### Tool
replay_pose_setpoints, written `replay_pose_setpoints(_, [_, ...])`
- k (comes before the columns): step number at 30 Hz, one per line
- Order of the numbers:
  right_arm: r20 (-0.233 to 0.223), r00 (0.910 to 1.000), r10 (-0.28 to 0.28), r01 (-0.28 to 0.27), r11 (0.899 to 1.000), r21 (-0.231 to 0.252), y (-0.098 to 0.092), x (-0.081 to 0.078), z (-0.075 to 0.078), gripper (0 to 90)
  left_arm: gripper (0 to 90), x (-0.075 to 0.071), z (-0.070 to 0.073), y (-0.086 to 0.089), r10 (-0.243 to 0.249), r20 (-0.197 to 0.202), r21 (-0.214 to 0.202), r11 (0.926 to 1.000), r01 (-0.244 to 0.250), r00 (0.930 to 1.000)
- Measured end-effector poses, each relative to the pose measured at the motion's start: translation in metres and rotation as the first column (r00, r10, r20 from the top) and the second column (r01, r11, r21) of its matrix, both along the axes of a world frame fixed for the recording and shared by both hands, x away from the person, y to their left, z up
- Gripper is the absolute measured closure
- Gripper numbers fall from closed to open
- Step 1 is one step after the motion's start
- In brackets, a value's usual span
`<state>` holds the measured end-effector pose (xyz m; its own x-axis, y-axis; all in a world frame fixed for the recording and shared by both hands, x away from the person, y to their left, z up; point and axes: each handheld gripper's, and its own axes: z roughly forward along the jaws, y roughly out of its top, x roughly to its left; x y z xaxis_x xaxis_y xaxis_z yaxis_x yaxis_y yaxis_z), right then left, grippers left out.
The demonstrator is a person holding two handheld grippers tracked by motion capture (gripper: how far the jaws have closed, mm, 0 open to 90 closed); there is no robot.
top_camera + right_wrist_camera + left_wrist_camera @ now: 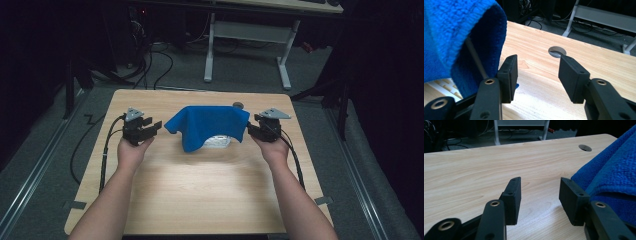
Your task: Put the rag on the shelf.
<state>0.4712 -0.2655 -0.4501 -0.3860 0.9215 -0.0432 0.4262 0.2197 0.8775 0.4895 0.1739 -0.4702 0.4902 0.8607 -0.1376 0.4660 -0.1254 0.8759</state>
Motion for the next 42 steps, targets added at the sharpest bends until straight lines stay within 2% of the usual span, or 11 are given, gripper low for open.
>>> replay_pose_setpoints(4, [0.0,1.0,0.004,-0.004,1.0,0.0,-0.002,-0.004,0.001,48.3,52.5,-0.008,0.003,0.001,-0.009,0.013,-0.006,0.9999,0.009,0.9999])
replay_pose_setpoints(8, [0.031,0.9995,-0.007,0.008,1.0,-0.014,-0.004,-0.012,-0.001,47.1,52.2,-0.014,0.002,0.003,-0.016,0.013,-0.003,0.9999,0.016,0.9998])
replay_pose_setpoints(14, [0.011,0.9999,0.001,-0.001,1.0,-0.022,-0.007,-0.02,0.002,44.7,50.9,-0.022,0.0,0.007,-0.014,0.002,-0.006,0.9999,0.014,0.9999])
replay_pose_setpoints(16, [0.014,0.9999,0.005,-0.005,1.0,-0.02,-0.008,-0.021,0.003,44.6,50.4,-0.023,0.0,0.007,-0.013,0.002,-0.007,0.9999,0.013,0.9999])
replay_pose_setpoints(18, [0.048,0.9988,0.003,-0.002,1.0,-0.017,-0.009,-0.028,0.005,45.0,49.8,-0.029,0.0,0.009,-0.019,0.002,-0.002,0.9998,0.019,0.9998])
replay_pose_setpoints(23, [0.039,0.9992,0.01,-0.009,1.0,-0.029,-0.011,-0.035,0.006,44.4,49.4,-0.037,0.0,0.011,-0.024,0.01,-0.003,0.9997,0.024,0.9996])
replay_pose_setpoints(28, [0.028,0.9994,0.021,-0.02,0.999,-0.037,-0.01,-0.046,0.009,41.8,48.2,-0.051,-0.001,0.012,-0.039,0.016,-0.003,0.9992,0.039,0.9991])
replay_pose_setpoints(35, [0.065,0.9964,0.054,-0.05,0.997,-0.062,-0.005,-0.063,0.012,37.9,47.4,-0.075,-0.002,0.01,-0.07,0.025,-0.014,0.9974,0.07,0.9972])
replay_pose_setpoints(36, [0.035,0.9972,0.066,-0.063,0.995,-0.076,-0.003,-0.07,0.011,34.8,47.3,-0.084,-0.003,0.01,-0.079,0.028,-0.027,0.9965,0.079,0.9965])
replay_pose_setpoints(41, [0.073,0.9918,0.105,-0.1,0.992,-0.072,0.002,-0.09,0.007,34.3,46.4,-0.107,-0.007,0.008,-0.102,0.027,-0.021,0.9945,0.103,0.9944])
replay_pose_setpoints(42, [0.045,0.9893,0.139,-0.135,0.988,-0.075,0.005,-0.098,0.003,31.7,46.1,-0.115,-0.01,0.007,-0.109,0.019,-0.021,0.9938,0.109,0.9939])
